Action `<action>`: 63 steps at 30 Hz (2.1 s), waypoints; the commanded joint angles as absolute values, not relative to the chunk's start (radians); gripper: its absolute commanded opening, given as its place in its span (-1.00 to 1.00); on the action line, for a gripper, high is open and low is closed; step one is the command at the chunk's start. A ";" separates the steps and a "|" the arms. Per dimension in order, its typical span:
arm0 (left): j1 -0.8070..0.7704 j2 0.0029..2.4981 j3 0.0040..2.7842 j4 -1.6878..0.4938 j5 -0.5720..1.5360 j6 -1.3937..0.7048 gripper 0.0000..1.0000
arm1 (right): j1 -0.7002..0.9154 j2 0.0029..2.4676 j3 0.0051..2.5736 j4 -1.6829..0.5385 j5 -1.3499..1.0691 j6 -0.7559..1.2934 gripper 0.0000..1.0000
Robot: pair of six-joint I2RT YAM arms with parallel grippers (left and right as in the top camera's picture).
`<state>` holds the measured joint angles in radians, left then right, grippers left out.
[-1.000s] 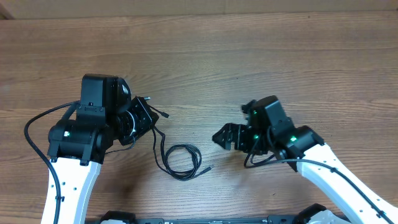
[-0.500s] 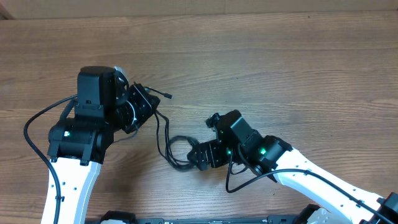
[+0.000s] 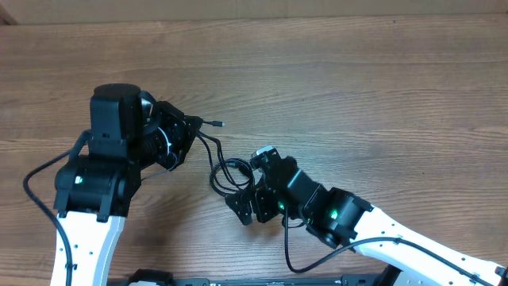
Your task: Untangle cables
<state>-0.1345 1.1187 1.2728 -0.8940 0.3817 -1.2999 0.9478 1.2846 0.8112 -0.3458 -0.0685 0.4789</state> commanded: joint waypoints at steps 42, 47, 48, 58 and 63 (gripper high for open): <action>-0.126 0.965 1.306 -0.886 0.265 -1.886 -0.92 | 1.131 1.544 0.812 -0.261 0.245 1.710 1.00; -0.126 0.965 1.306 -0.890 0.287 -1.894 -0.91 | 1.084 1.608 0.812 -0.141 0.287 1.709 0.31; -0.126 0.965 1.306 -0.890 0.287 -1.894 -0.91 | 1.071 1.612 0.812 -0.136 0.287 1.709 0.08; -0.124 0.962 1.306 -0.893 0.217 -1.892 -0.91 | 0.901 1.592 0.812 -0.408 0.290 1.508 -0.92; -0.123 0.941 1.306 -0.893 0.120 -1.892 -0.92 | 0.745 1.584 0.812 -0.660 0.316 1.509 -0.93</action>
